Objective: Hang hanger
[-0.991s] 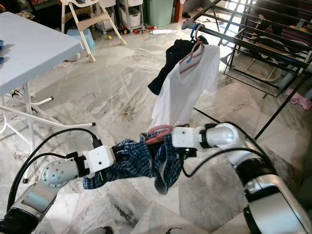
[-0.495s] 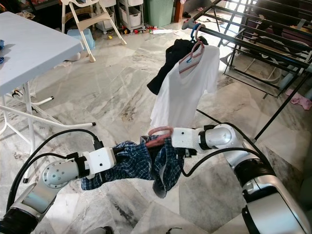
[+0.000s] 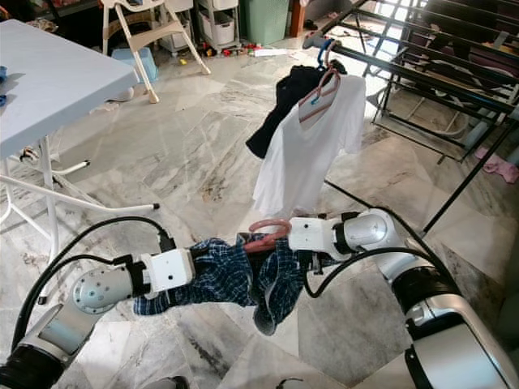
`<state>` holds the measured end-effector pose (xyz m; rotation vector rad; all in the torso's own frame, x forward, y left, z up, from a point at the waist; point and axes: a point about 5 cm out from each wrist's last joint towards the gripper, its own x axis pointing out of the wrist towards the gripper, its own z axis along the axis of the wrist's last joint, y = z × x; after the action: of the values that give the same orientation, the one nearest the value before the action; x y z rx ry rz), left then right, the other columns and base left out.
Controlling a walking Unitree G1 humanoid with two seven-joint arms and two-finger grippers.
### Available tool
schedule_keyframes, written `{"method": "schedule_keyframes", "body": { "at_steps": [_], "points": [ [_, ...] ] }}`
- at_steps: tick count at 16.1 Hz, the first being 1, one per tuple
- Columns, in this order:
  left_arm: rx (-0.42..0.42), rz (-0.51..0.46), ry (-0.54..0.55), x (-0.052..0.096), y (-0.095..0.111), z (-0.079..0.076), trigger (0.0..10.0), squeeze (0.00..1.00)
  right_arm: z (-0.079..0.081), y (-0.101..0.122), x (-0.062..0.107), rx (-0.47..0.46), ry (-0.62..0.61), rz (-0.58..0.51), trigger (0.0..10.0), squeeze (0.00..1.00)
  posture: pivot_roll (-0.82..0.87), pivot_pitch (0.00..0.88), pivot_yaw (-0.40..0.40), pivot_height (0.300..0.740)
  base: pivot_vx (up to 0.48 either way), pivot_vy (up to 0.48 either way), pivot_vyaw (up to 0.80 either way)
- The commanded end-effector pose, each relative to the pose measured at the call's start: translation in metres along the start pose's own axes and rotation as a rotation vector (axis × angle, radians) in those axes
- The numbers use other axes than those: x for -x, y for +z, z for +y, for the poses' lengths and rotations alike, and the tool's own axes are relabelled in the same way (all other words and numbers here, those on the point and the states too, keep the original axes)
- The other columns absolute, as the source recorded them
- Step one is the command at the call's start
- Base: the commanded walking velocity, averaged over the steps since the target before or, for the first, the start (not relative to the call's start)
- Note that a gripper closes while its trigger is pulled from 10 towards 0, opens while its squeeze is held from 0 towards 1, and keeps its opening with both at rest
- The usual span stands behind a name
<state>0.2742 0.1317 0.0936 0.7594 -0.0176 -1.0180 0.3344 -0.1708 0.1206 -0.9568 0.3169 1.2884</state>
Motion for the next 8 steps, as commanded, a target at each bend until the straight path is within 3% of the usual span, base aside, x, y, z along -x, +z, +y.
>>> {"method": "schedule_keyframes", "body": {
  "at_steps": [1, 6, 8],
  "points": [
    [-0.035, -0.021, 0.021, -0.002, 0.006, 0.009, 0.0, 0.00, 0.001, 0.007, -0.004, 0.008, 0.009, -0.039, 0.0, 0.00, -0.05, 0.111, 0.008, 0.740, 0.000, 0.000, 0.00],
    [-0.041, -0.017, 0.039, -0.004, 0.005, 0.012, 0.0, 0.00, 0.004, 0.007, -0.006, -0.002, 0.013, -0.054, 0.0, 0.00, -0.05, 0.114, 0.005, 0.740, 0.000, 0.000, 0.00],
    [-0.114, 0.029, 0.209, -0.005, 0.001, 0.034, 0.0, 0.00, -0.008, 0.010, -0.006, 0.019, -0.156, -0.075, 0.0, 0.00, -0.05, 0.115, 0.007, 0.740, 0.000, 0.000, 0.00]
  ]
}}
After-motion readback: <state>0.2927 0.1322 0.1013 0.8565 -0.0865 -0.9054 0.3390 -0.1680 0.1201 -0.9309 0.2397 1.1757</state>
